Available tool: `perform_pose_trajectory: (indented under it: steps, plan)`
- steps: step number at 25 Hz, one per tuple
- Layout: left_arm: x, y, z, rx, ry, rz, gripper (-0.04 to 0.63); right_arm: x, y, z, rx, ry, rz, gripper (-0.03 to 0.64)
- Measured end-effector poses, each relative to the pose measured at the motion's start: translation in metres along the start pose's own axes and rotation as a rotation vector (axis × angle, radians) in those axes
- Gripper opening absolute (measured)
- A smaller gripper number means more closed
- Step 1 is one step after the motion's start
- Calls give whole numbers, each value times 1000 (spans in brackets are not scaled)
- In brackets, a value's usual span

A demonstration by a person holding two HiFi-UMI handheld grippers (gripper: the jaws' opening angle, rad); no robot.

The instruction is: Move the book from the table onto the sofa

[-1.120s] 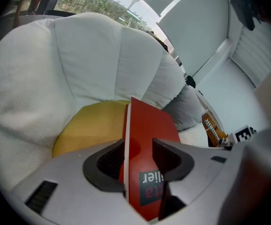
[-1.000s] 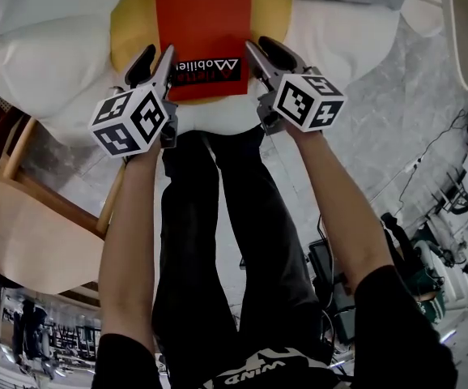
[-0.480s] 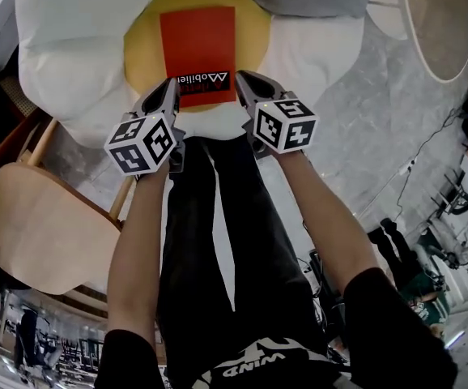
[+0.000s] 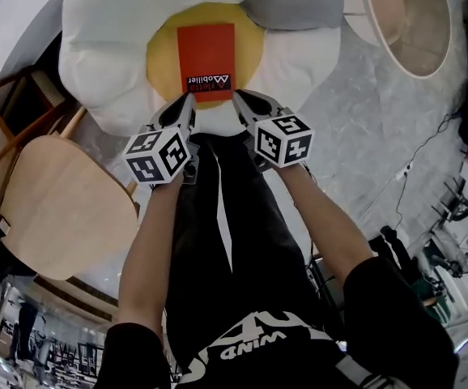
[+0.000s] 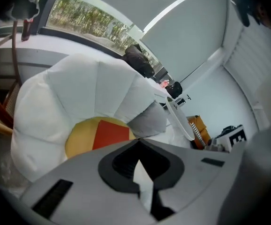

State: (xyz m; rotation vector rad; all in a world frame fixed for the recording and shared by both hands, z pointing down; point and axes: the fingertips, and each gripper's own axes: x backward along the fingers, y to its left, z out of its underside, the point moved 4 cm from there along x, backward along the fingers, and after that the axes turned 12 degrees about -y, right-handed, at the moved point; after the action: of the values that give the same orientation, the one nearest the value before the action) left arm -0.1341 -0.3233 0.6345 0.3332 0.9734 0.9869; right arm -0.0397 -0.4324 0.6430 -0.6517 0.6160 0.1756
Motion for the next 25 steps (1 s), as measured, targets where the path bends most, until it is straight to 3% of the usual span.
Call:
perform_pose_trajectory:
  steps: [14, 25]
  plan:
    - [139, -151, -77, -26, -15, 95, 9, 142, 121, -115, -76, -102, -142, 2]
    - [217, -249, -167, -139, -83, 302, 9, 235, 209, -203, 21, -218, -325, 2]
